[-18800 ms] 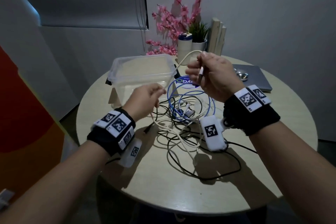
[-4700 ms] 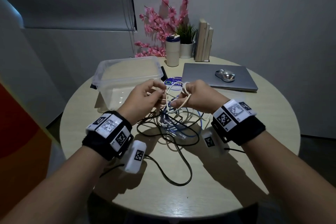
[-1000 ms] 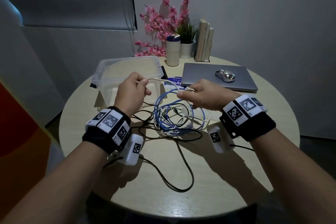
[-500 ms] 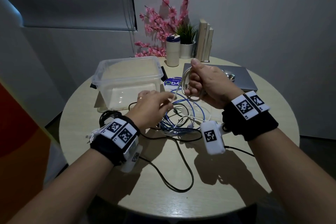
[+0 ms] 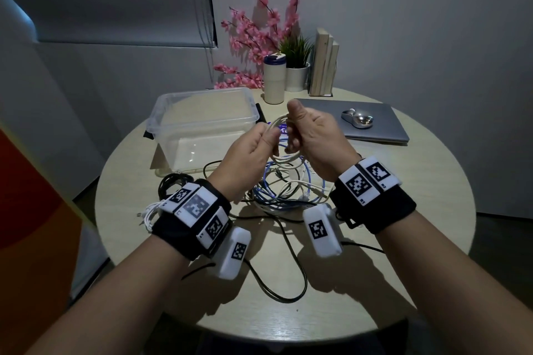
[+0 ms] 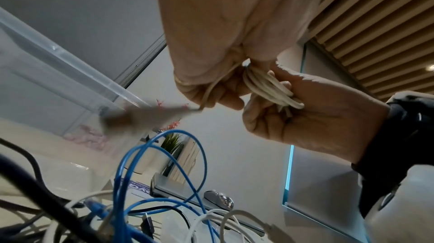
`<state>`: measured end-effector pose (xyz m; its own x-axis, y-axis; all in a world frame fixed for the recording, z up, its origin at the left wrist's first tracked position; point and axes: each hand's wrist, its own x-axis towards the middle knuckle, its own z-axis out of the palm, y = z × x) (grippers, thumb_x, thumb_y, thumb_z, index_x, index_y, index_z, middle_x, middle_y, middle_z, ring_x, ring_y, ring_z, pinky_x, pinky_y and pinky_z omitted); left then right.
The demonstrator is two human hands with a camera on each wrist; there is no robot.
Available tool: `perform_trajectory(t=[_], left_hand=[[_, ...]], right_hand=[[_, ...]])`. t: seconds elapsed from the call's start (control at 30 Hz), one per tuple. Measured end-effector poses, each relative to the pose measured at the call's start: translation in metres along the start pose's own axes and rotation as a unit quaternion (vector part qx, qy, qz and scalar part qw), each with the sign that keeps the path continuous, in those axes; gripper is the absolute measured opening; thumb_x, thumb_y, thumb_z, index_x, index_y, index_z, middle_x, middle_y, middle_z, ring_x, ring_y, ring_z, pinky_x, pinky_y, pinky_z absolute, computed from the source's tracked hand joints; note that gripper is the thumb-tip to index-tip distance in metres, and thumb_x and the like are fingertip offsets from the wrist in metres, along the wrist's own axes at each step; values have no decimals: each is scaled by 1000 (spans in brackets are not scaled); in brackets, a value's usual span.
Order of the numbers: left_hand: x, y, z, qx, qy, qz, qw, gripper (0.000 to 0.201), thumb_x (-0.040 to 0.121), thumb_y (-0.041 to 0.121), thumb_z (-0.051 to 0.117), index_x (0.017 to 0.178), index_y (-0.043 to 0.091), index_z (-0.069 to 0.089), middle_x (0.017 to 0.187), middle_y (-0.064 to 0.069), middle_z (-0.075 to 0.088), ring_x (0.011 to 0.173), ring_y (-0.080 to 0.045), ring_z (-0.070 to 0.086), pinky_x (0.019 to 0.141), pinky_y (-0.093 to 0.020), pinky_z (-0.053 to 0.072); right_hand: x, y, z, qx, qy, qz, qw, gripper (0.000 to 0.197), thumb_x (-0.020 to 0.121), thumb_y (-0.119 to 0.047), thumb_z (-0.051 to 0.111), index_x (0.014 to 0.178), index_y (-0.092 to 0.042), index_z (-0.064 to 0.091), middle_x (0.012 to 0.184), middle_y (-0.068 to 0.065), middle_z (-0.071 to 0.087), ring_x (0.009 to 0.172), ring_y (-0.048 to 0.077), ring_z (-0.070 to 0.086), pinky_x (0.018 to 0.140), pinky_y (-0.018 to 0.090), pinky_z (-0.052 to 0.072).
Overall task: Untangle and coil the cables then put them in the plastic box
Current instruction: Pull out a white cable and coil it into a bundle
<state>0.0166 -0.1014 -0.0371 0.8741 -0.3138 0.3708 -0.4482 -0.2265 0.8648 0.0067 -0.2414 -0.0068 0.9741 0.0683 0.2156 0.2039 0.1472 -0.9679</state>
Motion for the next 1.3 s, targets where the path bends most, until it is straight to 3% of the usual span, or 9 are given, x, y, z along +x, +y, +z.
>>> perform_trajectory(t=[0.2,0.37,0.47,0.53,0.7,0.9,1.03,1.17,1.3], left_hand=[[5,1,-2,-1,98,-33,995,34,100,44,32,90,24,57,65,4,45,60,-14,41,62,-35,36],[6,4,-2,27,142,-32,989,34,101,39,36,81,17,55,62,7,44,56,-10,42,58,-29,35],[4,5,1,-8,145,-45,988,33,101,35,39,89,13,61,54,12,45,45,1,41,49,-18,33],[-2,4,1,-12,141,-44,989,32,100,36,41,98,12,62,58,12,47,48,2,43,52,-18,35],[-27,3,-1,20,165,-12,986,19,98,32,48,90,18,58,68,11,54,56,4,46,58,-18,39],[-55,-1,-3,8,165,-14,986,11,95,29,52,88,24,60,76,1,64,68,-17,56,71,-41,51],[-69,0,-5,68,145,-32,987,17,92,10,57,84,23,66,70,8,64,64,-6,57,72,-31,51],[-72,3,-18,248,144,-60,956,9,86,19,67,90,18,75,80,-1,71,75,-15,63,75,-29,52],[-68,3,-40,170,192,-137,957,12,84,14,67,73,18,71,69,-2,70,68,-19,67,74,-34,57]], right_hand=[[-6,1,-5,-88,-63,-9,994,23,98,-19,45,103,-8,65,64,4,56,52,7,50,50,20,42],[-7,4,-4,-170,-22,-28,985,18,94,-14,56,94,-2,70,72,16,58,59,20,53,62,37,53],[-8,6,-1,-183,1,-24,983,16,93,-12,57,85,-5,70,67,15,51,49,13,49,55,33,54],[-10,8,1,-156,17,-14,988,18,93,-10,57,80,-6,68,62,12,51,45,10,49,50,29,51],[-22,11,5,-82,56,17,995,17,93,-9,56,80,-4,67,53,1,62,43,11,55,46,26,49],[-40,11,6,-1,90,42,995,15,93,-8,55,84,-2,64,59,6,58,45,12,55,46,25,49],[-46,9,4,39,103,50,993,17,95,-10,53,83,-3,63,58,3,58,43,9,55,44,22,48],[-48,15,14,31,85,61,994,19,96,-12,52,81,-5,62,52,-2,57,42,7,53,43,20,48],[-51,23,25,10,28,75,997,21,97,-13,50,82,-4,62,51,-2,54,41,8,50,42,19,43]])
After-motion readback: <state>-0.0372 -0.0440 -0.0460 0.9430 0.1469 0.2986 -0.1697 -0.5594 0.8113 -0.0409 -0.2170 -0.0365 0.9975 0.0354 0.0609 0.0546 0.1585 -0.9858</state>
